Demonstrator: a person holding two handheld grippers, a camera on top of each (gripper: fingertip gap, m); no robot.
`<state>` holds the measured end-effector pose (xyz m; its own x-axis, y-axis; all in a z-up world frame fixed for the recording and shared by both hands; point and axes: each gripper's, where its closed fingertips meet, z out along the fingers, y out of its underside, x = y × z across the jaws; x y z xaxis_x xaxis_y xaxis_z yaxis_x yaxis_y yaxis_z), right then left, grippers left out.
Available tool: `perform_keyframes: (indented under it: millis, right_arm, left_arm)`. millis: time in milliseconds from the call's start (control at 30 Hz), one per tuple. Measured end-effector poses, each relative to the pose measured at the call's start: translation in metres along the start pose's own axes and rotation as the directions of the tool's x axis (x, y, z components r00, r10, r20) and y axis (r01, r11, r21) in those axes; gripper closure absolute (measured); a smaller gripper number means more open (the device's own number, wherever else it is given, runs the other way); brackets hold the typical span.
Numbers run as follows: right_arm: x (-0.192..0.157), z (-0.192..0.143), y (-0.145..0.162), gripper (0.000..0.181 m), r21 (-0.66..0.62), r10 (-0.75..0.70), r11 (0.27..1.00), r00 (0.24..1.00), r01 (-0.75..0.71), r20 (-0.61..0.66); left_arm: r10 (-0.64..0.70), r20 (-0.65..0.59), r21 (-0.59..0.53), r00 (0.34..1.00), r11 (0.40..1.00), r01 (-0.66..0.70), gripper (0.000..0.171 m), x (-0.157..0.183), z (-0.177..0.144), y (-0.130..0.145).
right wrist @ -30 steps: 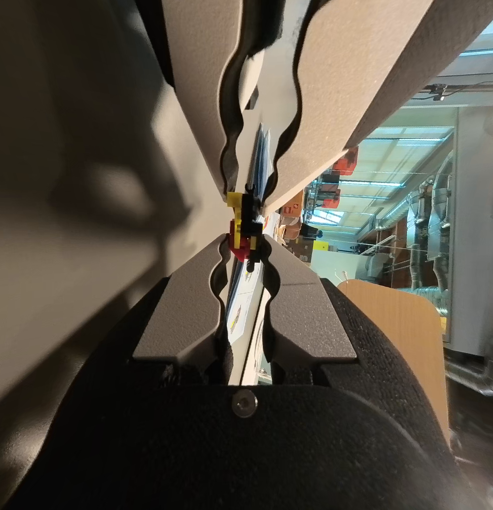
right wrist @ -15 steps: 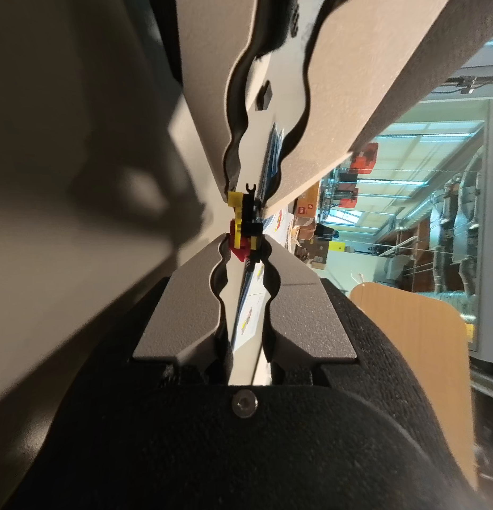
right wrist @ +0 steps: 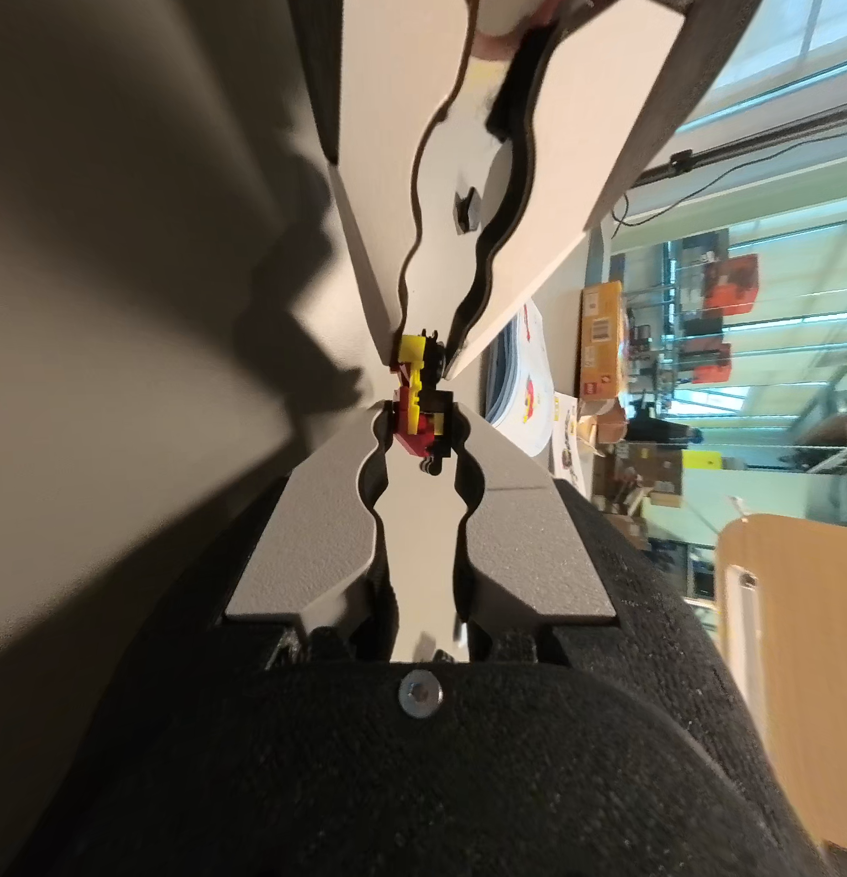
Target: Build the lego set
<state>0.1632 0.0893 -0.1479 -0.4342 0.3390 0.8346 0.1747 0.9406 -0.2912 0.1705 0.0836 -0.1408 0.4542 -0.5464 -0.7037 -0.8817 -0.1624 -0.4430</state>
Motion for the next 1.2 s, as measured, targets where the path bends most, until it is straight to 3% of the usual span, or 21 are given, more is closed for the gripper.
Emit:
perform_keyframes:
  millis: [200, 400, 567, 900, 1200]
  right_arm:
    - [-0.001, 0.001, -0.001, 0.16, -0.033, -0.048, 0.998, 0.999, 0.047, -0.02]
    - [0.01, -0.002, -0.003, 0.16, -0.051, -0.053, 0.997, 0.995, 0.049, -0.082]
    - [0.016, -0.003, -0.004, 0.161, -0.064, -0.113, 0.992, 0.982, 0.105, -0.148]
    - [0.037, -0.017, -0.014, 0.161, -0.042, -0.208, 0.978, 0.918, 0.206, -0.338]
    - [0.038, -0.019, -0.015, 0.161, -0.034, -0.195, 0.98, 0.917, 0.196, -0.348]
  left_arm:
    - [0.011, -0.003, -0.006, 1.0, 1.0, -0.011, 0.151, 0.003, 0.0, -0.002]
    - [0.081, 0.074, -0.003, 0.994, 0.997, -0.081, 0.152, -0.005, -0.005, -0.005]
    - [0.217, 0.154, -0.086, 0.964, 0.975, -0.206, 0.154, -0.011, -0.008, -0.006]
    - [0.358, 0.315, -0.099, 0.879, 0.934, -0.345, 0.153, -0.027, -0.02, -0.018]
    - [0.313, 0.317, -0.1, 0.895, 0.95, -0.296, 0.149, -0.029, -0.021, -0.02]
